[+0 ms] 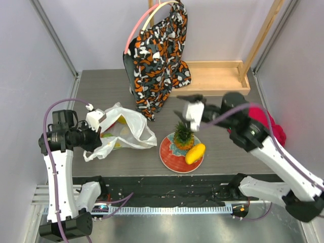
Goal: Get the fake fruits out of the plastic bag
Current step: Place the fake fruit on the plate, then adjust the plastic bag at the center of the board.
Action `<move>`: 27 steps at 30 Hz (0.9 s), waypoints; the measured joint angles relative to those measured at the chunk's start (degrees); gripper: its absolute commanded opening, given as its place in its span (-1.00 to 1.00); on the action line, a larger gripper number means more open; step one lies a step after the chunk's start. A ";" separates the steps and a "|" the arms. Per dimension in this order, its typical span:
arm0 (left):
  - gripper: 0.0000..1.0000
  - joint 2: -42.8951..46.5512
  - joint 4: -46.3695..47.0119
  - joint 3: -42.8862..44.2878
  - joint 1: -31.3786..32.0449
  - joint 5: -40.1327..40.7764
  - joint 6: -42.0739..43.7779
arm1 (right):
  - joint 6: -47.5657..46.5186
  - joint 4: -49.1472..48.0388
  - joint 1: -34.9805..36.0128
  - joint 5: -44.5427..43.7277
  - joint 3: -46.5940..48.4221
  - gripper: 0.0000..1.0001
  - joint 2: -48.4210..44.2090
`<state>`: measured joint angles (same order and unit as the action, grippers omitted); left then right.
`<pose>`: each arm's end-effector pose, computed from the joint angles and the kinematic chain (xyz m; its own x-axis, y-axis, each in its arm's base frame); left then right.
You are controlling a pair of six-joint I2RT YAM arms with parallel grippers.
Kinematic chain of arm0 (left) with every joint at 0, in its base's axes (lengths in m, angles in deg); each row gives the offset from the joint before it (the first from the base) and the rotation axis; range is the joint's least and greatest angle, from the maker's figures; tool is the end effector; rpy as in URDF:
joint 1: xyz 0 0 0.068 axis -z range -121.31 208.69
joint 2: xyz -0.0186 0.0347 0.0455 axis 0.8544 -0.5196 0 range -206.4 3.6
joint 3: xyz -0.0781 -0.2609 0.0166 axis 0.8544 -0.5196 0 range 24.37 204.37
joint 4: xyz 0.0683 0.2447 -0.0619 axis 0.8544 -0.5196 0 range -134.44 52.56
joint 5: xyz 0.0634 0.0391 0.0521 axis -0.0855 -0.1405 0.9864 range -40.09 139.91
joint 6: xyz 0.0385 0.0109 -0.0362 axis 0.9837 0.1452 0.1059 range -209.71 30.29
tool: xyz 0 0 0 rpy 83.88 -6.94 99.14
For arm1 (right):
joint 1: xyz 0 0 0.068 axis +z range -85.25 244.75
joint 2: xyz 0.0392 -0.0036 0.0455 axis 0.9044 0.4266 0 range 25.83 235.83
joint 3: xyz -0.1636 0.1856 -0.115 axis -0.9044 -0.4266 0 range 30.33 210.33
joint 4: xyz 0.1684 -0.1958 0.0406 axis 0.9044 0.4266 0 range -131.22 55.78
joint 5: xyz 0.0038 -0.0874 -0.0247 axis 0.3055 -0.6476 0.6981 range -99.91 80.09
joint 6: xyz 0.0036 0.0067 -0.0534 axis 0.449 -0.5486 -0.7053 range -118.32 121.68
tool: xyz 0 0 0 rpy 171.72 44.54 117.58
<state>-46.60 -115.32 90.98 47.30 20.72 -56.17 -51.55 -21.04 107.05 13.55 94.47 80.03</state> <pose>0.1203 0.0066 0.3508 -0.6870 0.3536 -0.6348 0.5225 0.8475 -0.0934 0.1394 0.1461 0.4101 0.6479 -0.4040 -0.6457 -0.6484 0.1524 -0.7459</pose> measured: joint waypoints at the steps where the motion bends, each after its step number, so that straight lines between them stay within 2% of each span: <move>1: -1.00 0.11 0.00 0.00 0.00 0.02 -0.02 | 4.35 -3.32 0.17 -0.09 4.90 -0.06 4.20; 4: -1.00 0.17 -0.07 0.48 0.00 0.07 -0.13 | 15.89 -12.00 1.14 0.59 15.39 -0.21 15.50; 6: -1.00 0.20 -0.04 1.11 0.00 0.09 -0.35 | 22.05 -15.54 2.54 1.95 17.90 -0.30 21.33; 13: -1.00 0.22 0.00 2.86 0.00 0.04 -1.92 | 37.79 -19.02 10.56 8.09 17.35 -0.38 35.74; 19: -1.00 0.90 0.02 3.48 0.00 0.04 -3.13 | 46.18 -20.65 12.72 10.27 12.39 -0.35 40.11; 22: -1.00 1.66 -0.04 3.56 0.00 0.07 -3.15 | 49.33 -22.18 12.72 7.23 12.39 -0.26 43.01; 27: -1.00 2.56 -0.02 5.73 0.00 1.31 -2.54 | 54.29 -23.96 12.48 -7.28 6.64 -0.23 43.78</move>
<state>-44.04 -115.35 96.71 47.30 22.03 -58.70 2.74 -44.99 119.53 6.28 101.12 123.81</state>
